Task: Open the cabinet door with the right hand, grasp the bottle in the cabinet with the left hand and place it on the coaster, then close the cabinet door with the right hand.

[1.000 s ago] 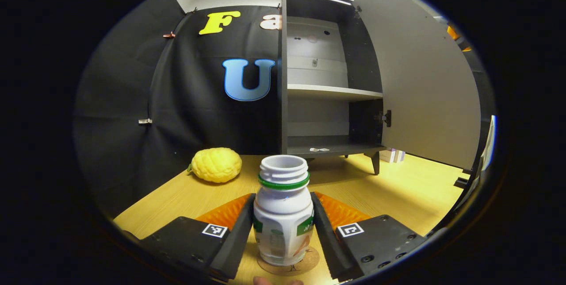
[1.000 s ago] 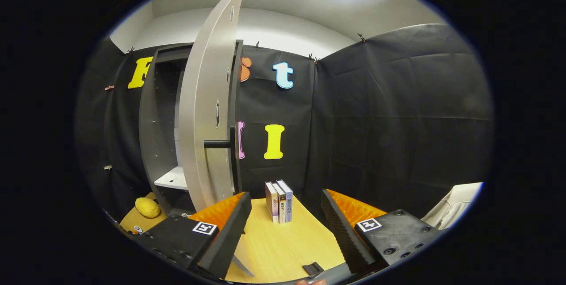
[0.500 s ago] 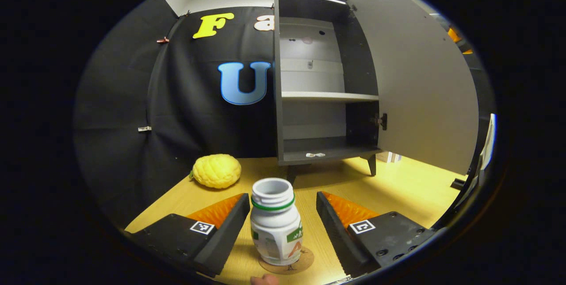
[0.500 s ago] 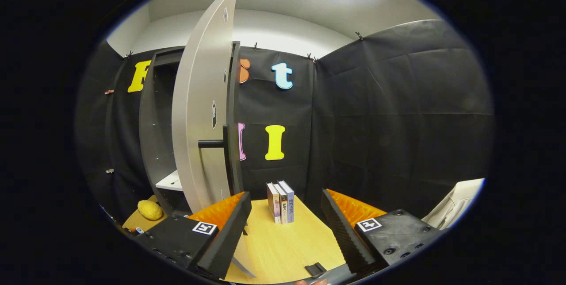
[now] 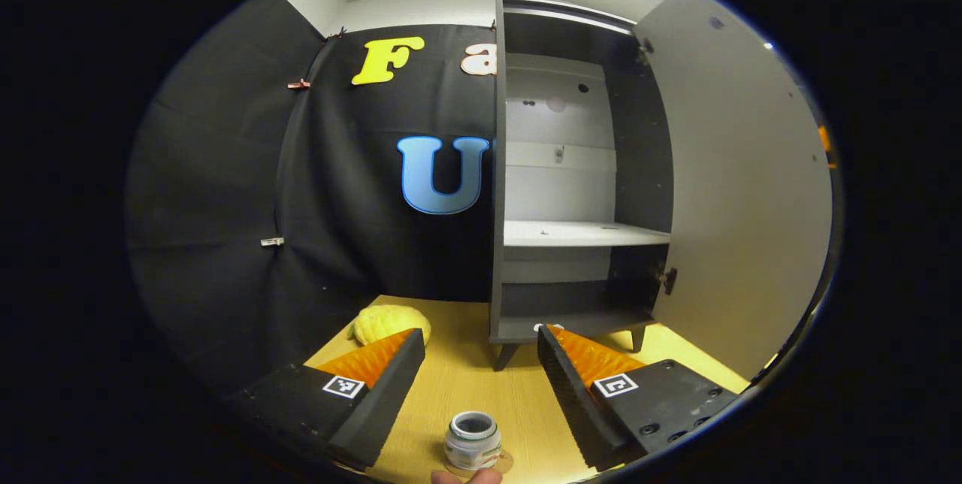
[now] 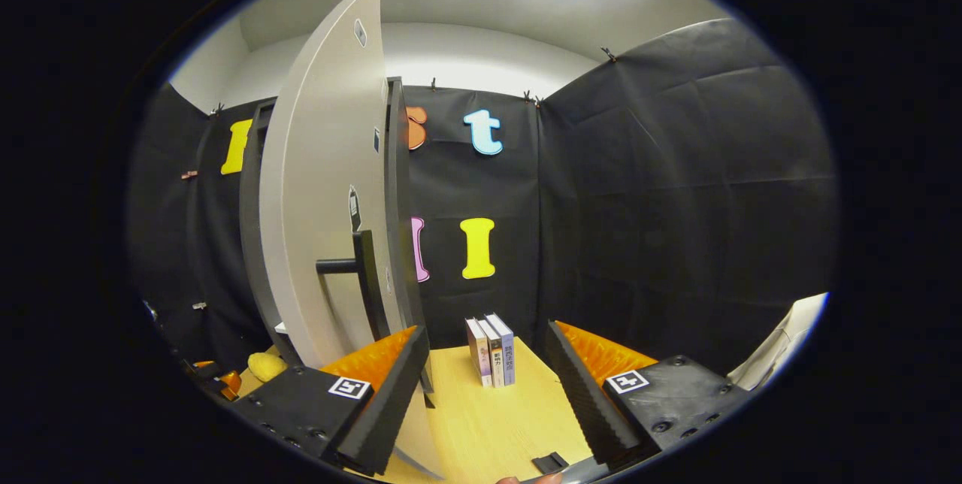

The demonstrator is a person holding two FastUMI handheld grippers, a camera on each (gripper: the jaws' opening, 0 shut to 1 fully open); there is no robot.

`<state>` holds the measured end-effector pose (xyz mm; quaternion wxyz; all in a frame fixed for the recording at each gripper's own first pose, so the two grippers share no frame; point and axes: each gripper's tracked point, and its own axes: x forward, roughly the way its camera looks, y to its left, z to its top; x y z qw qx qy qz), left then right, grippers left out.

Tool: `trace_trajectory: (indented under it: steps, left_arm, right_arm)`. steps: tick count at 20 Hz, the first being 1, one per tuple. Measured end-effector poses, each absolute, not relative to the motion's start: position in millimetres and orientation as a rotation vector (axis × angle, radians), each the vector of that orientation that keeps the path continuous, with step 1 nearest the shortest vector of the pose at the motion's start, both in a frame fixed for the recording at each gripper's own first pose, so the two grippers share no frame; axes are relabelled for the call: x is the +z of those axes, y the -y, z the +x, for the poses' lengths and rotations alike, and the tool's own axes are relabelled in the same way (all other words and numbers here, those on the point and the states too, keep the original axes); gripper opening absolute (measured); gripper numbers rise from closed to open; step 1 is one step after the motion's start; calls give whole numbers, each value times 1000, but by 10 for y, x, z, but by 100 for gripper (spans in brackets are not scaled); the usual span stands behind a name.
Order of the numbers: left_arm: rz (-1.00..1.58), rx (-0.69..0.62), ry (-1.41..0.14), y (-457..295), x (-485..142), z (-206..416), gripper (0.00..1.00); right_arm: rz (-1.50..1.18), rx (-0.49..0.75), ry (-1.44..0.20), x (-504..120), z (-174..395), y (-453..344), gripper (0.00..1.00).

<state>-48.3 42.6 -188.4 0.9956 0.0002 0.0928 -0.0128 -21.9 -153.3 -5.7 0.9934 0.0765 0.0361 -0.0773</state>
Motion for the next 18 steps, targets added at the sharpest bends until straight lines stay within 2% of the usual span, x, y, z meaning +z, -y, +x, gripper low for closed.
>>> trace_trajectory:
  steps: [8, 11, 18]
  left_arm:
    - [32, 13, -139, -581, -962, -403, 95]
    - [25, 6, -126, -602, -850, -445, 95]
    - [51, -1, -123, -668, -799, -537, 93]
  right_arm:
    - [186, -123, -96, -106, -150, 1461, 97]
    - [175, -135, -96, -93, -192, 1358, 96]
    - [256, -71, -123, -86, -286, 625, 96]
